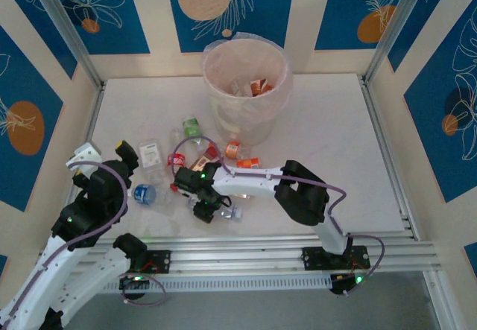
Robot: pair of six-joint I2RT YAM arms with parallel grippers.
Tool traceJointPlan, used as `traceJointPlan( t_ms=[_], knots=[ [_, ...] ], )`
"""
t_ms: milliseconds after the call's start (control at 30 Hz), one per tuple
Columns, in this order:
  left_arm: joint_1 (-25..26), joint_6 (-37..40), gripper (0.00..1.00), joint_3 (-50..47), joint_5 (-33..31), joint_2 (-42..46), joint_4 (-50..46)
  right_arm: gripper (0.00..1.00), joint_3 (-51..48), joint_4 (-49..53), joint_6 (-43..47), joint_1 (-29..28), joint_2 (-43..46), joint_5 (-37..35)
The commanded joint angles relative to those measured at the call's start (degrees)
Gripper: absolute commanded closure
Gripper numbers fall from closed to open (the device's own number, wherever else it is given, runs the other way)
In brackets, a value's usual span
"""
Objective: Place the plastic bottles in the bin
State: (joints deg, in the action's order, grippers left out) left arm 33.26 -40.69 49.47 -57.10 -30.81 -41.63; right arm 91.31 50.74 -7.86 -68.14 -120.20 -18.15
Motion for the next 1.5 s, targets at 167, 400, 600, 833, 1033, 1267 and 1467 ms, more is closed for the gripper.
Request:
traceJointPlan(
  t_ms=[167, 400, 600, 833, 1033, 1267, 1467],
  knots=[
    [0.3, -1.1, 0.01, 0.8, -1.5, 0.1, -1.1, 0.30, 0.4, 0.5, 1.1, -0.2, -1.8, 1.4],
    [0.3, -1.1, 0.01, 0.8, -1.6, 0.1, -1.0, 0.28, 0.4, 0.6, 1.3, -0.6, -2.3, 1.2],
    [0.3, -1.2, 0.01, 0.8, -1.6, 0.1, -1.2, 0.28, 0.5, 0.5, 1.5, -1.2, -2.7, 0.7],
    [0.3, -1.1, 0.00, 0.8, -1.7, 0.1, -1.3, 0.41, 1.2, 1.1, 1.8, -1.5, -1.7, 0.3],
    [0.3, -1.0, 0.01, 0.9, -1.6, 0.2, -1.3, 0.50, 1.2, 1.6, 1.6, -1.6, 1.6, -0.2],
    [0.3, -0.7, 0.00, 0.9, -1.0, -0.2, -0.8, 0.51, 1.3, 2.6, 1.4, -1.0, 8.6, -3.5],
    [0.3, -0.6, 0.01, 0.9, -0.7, -0.5, -0.4, 0.50, 0.4, 3.0, 1.4, 1.7, 17.4, -7.6]
  ],
)
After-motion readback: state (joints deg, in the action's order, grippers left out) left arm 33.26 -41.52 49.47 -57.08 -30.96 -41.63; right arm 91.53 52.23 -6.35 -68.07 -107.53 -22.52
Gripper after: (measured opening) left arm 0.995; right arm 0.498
